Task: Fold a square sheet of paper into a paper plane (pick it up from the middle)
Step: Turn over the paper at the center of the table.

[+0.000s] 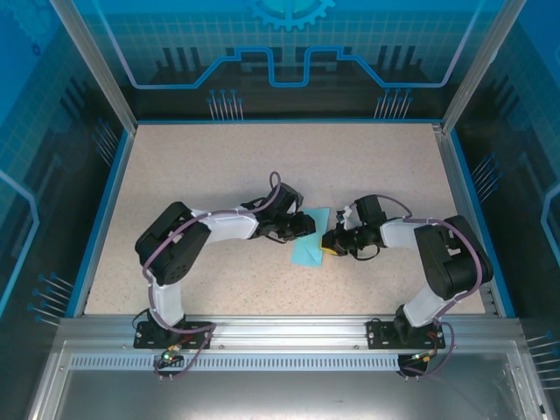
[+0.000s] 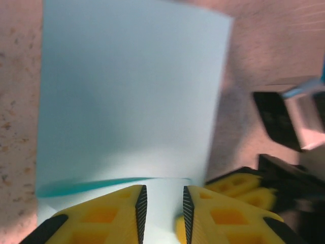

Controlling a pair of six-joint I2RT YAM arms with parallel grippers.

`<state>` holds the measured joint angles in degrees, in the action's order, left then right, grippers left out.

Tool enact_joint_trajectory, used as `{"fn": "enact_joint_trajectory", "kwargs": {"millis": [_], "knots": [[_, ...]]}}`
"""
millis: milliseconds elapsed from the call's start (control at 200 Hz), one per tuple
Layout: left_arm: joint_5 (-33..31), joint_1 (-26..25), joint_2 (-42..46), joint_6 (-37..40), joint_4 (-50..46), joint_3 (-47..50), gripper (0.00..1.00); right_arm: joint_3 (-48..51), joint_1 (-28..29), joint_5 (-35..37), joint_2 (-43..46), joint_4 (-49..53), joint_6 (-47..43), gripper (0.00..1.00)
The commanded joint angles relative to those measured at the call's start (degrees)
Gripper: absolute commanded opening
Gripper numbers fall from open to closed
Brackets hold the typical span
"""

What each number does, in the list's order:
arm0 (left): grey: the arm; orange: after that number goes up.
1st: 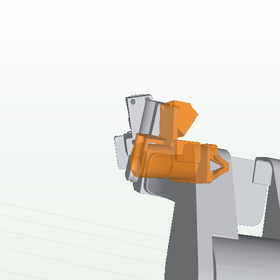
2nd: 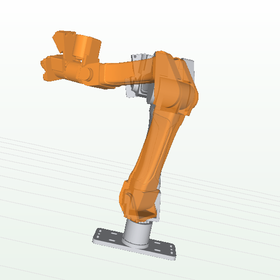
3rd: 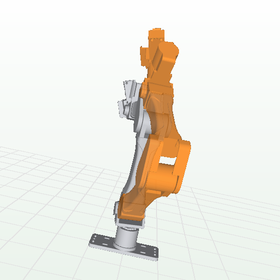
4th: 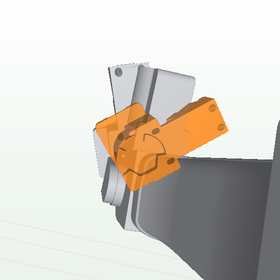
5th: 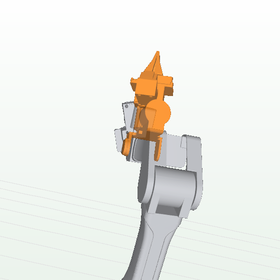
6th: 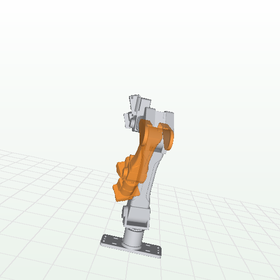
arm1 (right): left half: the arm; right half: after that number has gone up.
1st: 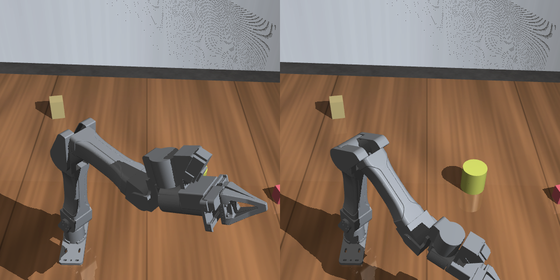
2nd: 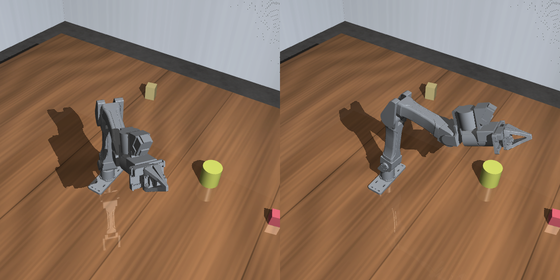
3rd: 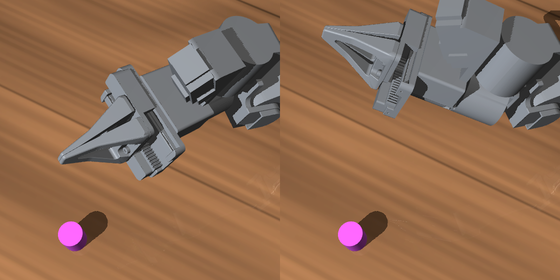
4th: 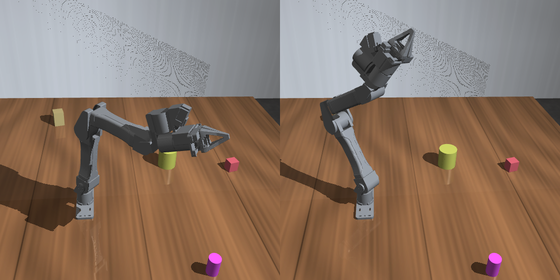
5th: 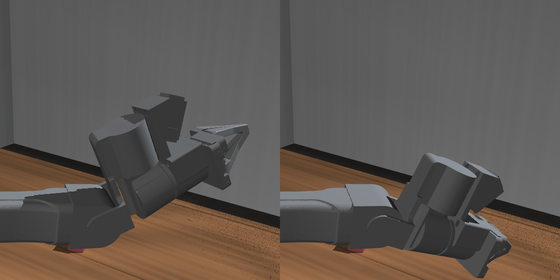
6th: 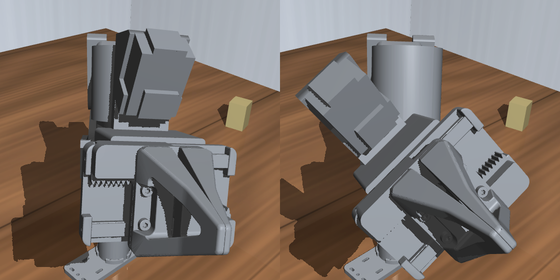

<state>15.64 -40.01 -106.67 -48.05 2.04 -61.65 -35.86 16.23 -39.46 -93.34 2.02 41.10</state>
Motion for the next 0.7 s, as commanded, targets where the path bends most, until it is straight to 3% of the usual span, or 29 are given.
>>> {"fn": "enact_joint_trajectory", "kwargs": {"millis": [0, 135, 235, 380, 515, 620, 695], "knots": [[-3.8, 0.1, 6.9, 0.5, -2.8, 1.5, 0.32, -2.6, 0.6, -0.1, 2.7, 5.9, -3.2, 0.08], [-8.9, 0.1, 13.1, 1.4, -5.4, 4.5, 0.35, -6.6, 0.8, 4.1, 7.3, 16.0, -7.2, 0.05], [-13.0, 0.1, 18.3, 1.1, -6.7, 7.7, 0.36, -11.4, 2.4, 13.5, 11.4, 28.1, -10.7, 0.04], [-20.1, 0.1, 26.1, 1.2, -10.8, 11.4, 0.36, -22.0, 9.2, 38.1, 16.1, 46.9, -12.1, 0.03], [-28.6, 0.2, 33.2, -0.9, -14.4, 15.1, 0.38, -34.1, 17.7, 61.7, 13.4, 63.8, -7.6, 0.02], [-35.6, 0.2, 37.7, -3.4, -17.2, 17.9, 0.37, -40.4, 22.6, 72.3, 6.8, 72.9, -2.7, 0.02], [-40.3, 0.4, 41.0, -6.0, -19.3, 20.1, 0.36, -44.4, 25.9, 75.9, 0.8, 77.1, -0.3, 0.02]]}}
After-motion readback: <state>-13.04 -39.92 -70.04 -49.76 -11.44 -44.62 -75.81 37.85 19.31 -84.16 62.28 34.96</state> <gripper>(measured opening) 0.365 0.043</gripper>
